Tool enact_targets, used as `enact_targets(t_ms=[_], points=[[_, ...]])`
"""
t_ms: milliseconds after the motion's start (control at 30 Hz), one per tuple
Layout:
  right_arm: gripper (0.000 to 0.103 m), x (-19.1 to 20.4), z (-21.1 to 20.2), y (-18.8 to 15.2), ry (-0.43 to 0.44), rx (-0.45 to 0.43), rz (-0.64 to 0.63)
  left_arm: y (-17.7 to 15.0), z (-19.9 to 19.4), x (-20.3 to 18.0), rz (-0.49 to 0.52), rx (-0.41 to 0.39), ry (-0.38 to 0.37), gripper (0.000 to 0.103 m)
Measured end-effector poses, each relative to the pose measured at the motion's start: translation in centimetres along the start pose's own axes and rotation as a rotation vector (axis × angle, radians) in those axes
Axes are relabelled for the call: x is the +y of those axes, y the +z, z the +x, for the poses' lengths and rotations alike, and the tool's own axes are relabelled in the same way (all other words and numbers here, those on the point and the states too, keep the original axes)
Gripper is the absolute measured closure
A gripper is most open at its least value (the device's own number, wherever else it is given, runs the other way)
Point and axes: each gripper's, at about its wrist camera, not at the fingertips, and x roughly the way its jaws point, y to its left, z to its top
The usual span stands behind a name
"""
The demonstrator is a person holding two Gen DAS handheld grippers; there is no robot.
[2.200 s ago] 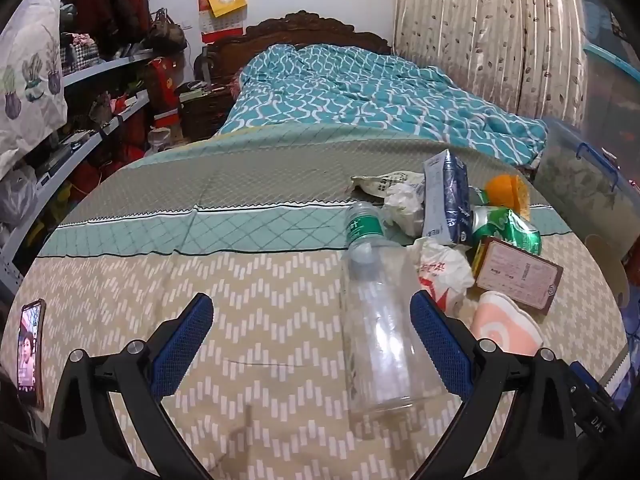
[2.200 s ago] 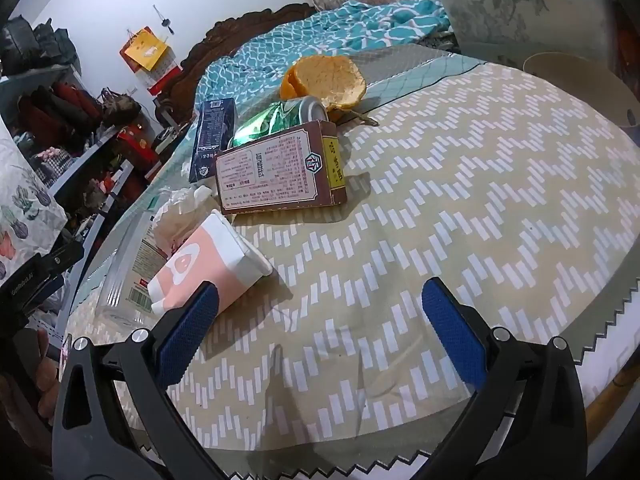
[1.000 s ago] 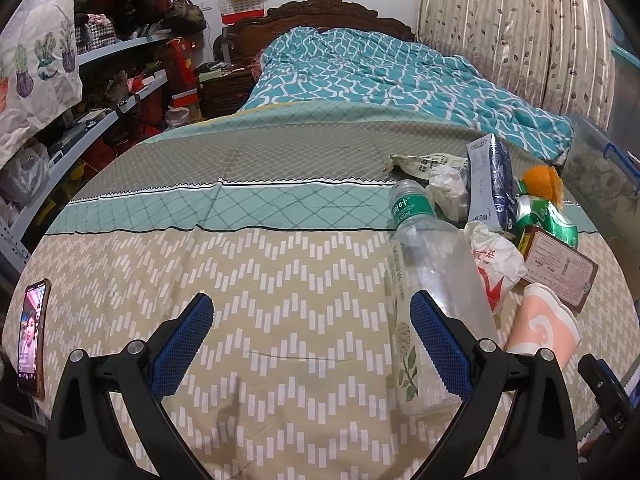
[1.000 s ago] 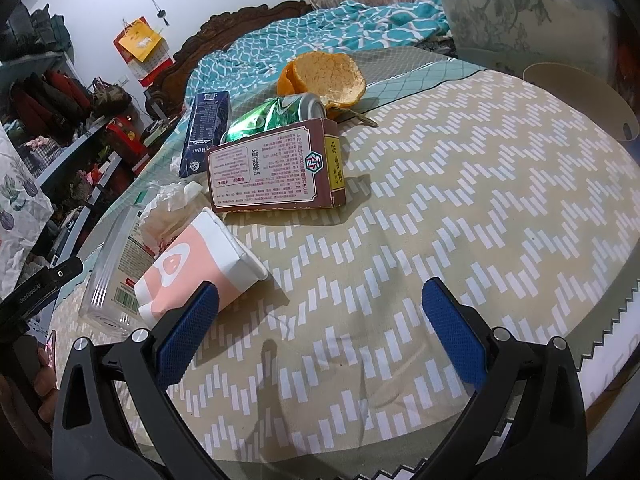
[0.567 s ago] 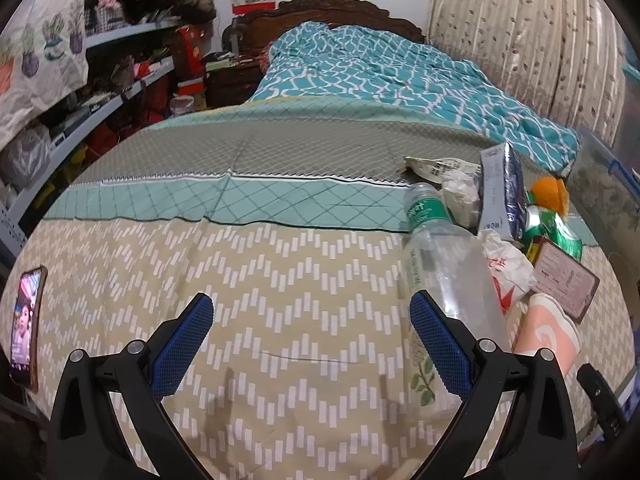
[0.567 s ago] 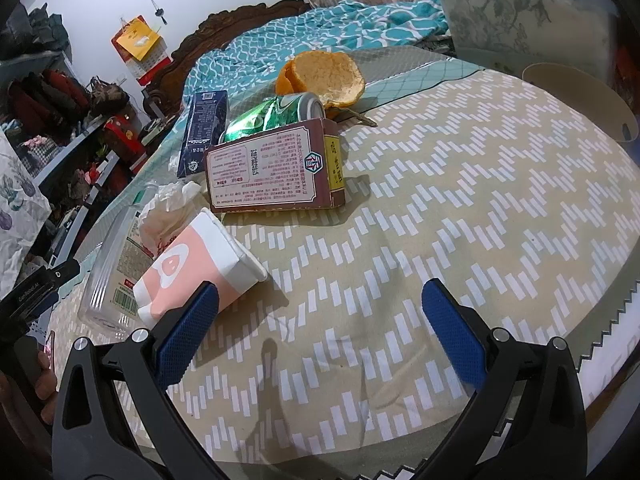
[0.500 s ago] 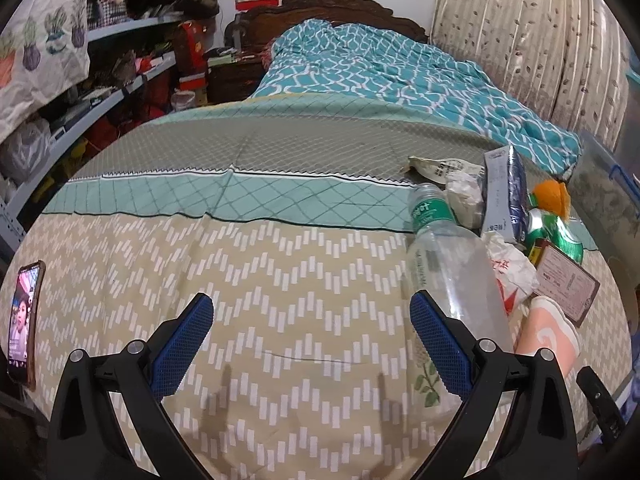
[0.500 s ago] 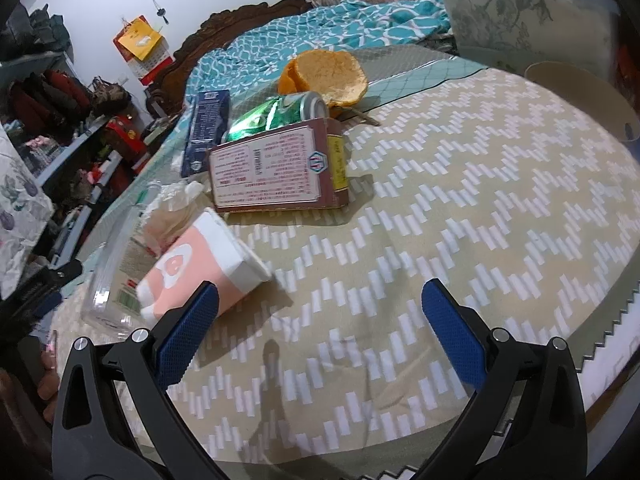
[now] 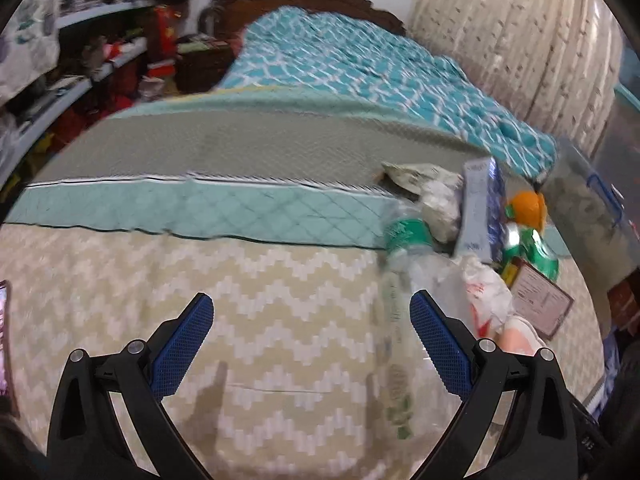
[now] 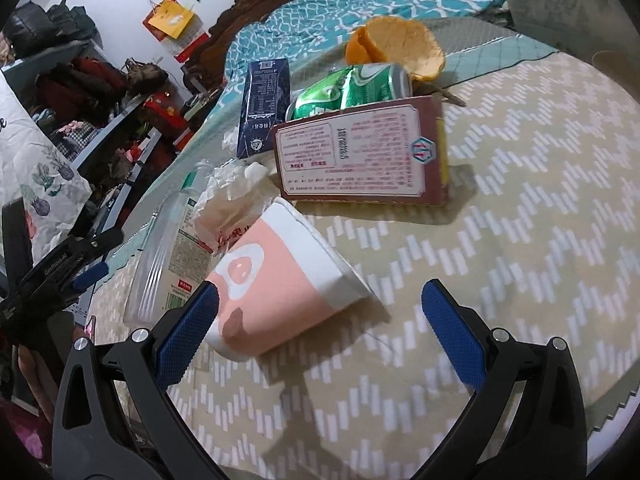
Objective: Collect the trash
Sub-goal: 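Close the right tool on the pink paper cup while the left grasps the clear bottle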
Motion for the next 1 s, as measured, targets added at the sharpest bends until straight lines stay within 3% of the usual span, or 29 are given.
enact_targets(t_ms=[133, 267, 300, 400, 500, 567, 633, 767, 867, 1000], points=[[0.003, 0.2, 0.3, 0.3, 0.012, 0.014, -0.035, -0.2, 1.6, -2.5, 0.036, 0.059, -0.072, 0.009], [0.003, -0.6, 0.3, 0.4, 0.068, 0.039, -0.008, -1.1, 2.3, -5.2, 0.133, 0.054, -0.071, 0.008], [0.008, -1.5, 0.2, 0.5, 0.103, 0.056, 0.018, -1.3, 2.4, -5.5, 0.144, 0.050, -0.069, 0.008], [0.047, -2.8, 0.8, 0.5, 0.178, 0.124, 0.078, -1.5, 2.7, -6.0, 0.168, 0.061, -0.095, 0.018], [0.057, -4.1, 0.6, 0.4, 0.256, 0.146, 0.121, -1.4, 2.5, -6.2, 0.184, 0.079, -0.165, 0.044], [0.064, -4.7, 0.1, 0.3, 0.308, 0.145, 0.140, -1.6, 2.3, -6.3, 0.210, 0.074, -0.146, 0.045], [0.072, -5.6, -1.1, 0.3, 0.340, 0.124, 0.131, -1.6, 2.2, -5.8, 0.206, 0.091, -0.177, 0.045], [0.073, -7.0, -3.7, 0.4, 0.289, 0.051, 0.063, -1.6, 2.2, -4.8, 0.150, 0.128, -0.200, 0.039], [0.073, -8.0, -5.4, 0.6, 0.262, -0.008, 0.036, -1.6, 2.2, -5.4, 0.150, 0.128, -0.156, 0.029], [0.067, -9.3, -5.8, 1.2, 0.281, -0.016, 0.093, -1.8, 3.0, -7.0, 0.197, 0.133, -0.094, 0.034]])
